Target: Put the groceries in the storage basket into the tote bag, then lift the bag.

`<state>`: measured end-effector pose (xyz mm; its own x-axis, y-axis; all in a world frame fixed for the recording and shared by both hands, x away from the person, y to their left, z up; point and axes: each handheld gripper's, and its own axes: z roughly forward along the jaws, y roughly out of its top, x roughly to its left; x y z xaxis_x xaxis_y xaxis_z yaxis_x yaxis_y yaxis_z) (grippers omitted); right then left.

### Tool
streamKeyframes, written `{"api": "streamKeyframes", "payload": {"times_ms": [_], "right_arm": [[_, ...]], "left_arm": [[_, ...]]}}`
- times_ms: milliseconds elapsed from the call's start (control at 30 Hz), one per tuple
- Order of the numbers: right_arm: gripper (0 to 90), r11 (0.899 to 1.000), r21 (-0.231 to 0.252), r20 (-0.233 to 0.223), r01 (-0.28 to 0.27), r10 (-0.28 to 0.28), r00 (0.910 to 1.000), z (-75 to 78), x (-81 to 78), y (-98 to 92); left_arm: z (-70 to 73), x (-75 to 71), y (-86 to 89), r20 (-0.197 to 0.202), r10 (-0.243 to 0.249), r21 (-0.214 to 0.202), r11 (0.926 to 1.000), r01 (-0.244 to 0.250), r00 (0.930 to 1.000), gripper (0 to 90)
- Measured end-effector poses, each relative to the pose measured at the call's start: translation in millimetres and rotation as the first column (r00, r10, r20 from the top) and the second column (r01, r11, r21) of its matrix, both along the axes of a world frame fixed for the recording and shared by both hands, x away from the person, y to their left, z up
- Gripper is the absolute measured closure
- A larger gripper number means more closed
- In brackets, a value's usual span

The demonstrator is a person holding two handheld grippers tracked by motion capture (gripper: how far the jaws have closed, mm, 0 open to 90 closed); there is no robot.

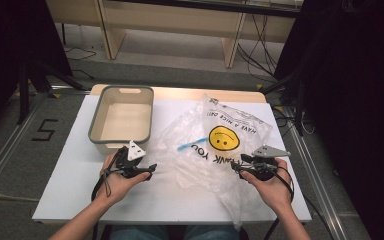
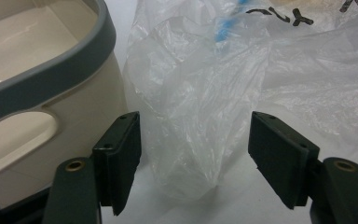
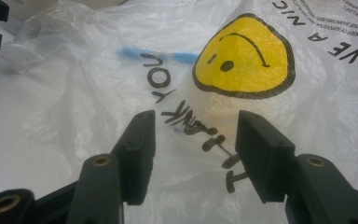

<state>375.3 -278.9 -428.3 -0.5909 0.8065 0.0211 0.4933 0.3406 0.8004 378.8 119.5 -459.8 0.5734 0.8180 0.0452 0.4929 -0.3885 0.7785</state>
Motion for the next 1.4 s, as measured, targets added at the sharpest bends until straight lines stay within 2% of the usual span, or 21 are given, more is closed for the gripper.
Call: {"api": "streamKeyframes", "payload": {"times_ms": [300, 467, 667, 933, 1067, 1300, 1400], "right_arm": [[48.5, 1.000, 0.001, -0.009, -0.013, 0.013, 0.9999, -0.7, -2.0, -4.6], [48.4, 1.000, 0.008, -0.001, -0.013, 0.013, 0.9999, -0.1, -6.1, -6.1], [48.6, 1.000, 0.014, 0.001, -0.013, 0.013, 0.9999, -1.1, -7.9, -9.5], [48.8, 1.000, 0.012, 0.004, -0.023, 0.023, 0.9997, -0.1, -9.2, -9.0], [49.5, 1.000, 0.010, 0.010, -0.029, 0.029, 0.9995, 2.0, -12.1, -8.5], [49.6, 0.999, 0.018, 0.021, -0.049, 0.049, 0.9986, 6.4, -21.3, -10.3], [49.6, 0.998, 0.019, 0.028, -0.065, 0.064, 0.9975, 8.9, -24.4, -11.2]], "left_arm": [[-2.2, 0.9, 1.5, -0.009, 0.001, -0.002, 1.0000, -0.001, 1.0000, 34.1], [-5.5, 2.1, 1.6, -0.040, -0.004, -0.008, 1.0000, 0.004, 0.9992, 33.1], [-9.5, 4.2, -1.7, -0.061, -0.006, 0.022, 0.9997, 0.007, 0.9981, 30.8], [-19.0, 7.1, -3.4, -0.124, -0.002, 0.054, 0.9985, 0.009, 0.9923, 30.5], [-20.6, 9.0, -2.8, -0.153, -0.022, 0.054, 0.9981, 0.031, 0.9879, 39.0], [-22.9, 13.1, -6.6, -0.183, -0.032, 0.091, 0.9947, 0.049, 0.9827, 54.1], [-23.6, 11.7, -5.5, -0.195, -0.033, 0.075, 0.9960, 0.048, 0.9802, 61.2]]}}
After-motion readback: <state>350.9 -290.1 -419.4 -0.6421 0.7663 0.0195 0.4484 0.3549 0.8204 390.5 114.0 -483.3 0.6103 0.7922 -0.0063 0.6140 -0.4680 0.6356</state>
